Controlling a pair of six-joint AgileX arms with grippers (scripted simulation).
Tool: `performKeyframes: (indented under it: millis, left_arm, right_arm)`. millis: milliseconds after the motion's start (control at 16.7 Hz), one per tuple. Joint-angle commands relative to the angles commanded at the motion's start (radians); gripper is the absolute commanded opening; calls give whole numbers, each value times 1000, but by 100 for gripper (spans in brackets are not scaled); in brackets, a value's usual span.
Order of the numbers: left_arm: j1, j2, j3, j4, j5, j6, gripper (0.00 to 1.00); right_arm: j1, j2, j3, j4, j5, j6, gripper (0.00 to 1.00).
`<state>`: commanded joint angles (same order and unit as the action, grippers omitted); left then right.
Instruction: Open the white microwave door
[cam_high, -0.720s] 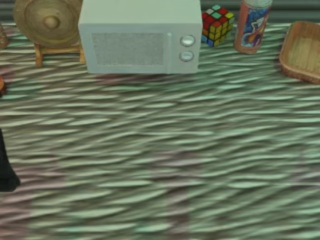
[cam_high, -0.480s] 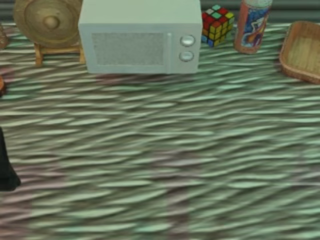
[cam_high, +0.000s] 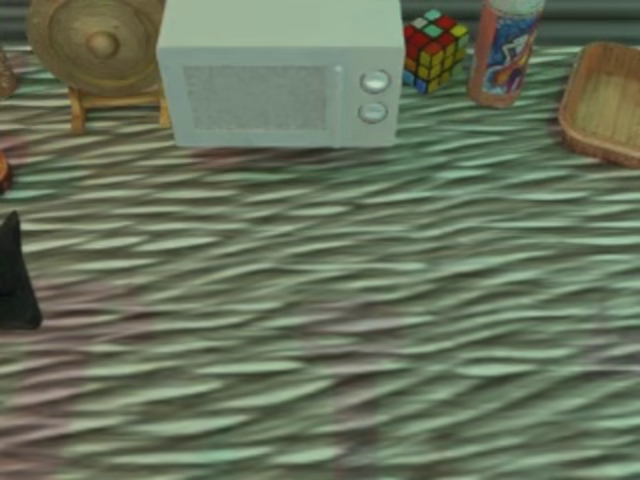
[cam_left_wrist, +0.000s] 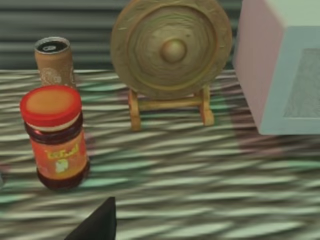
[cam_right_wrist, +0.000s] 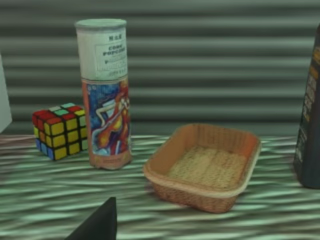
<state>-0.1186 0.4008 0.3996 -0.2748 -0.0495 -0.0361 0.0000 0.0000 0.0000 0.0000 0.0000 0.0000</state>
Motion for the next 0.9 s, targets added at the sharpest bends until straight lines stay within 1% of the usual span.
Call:
performKeyframes:
  millis: [240,900]
  left_arm:
    - [-92,283,366,-170,-35,-73,100]
    - [-371,1222,1570,-624,-152,-384,100]
  right_arm:
    - [0,0,0,0,0,0,100]
    - [0,0,0,0,0,0,100]
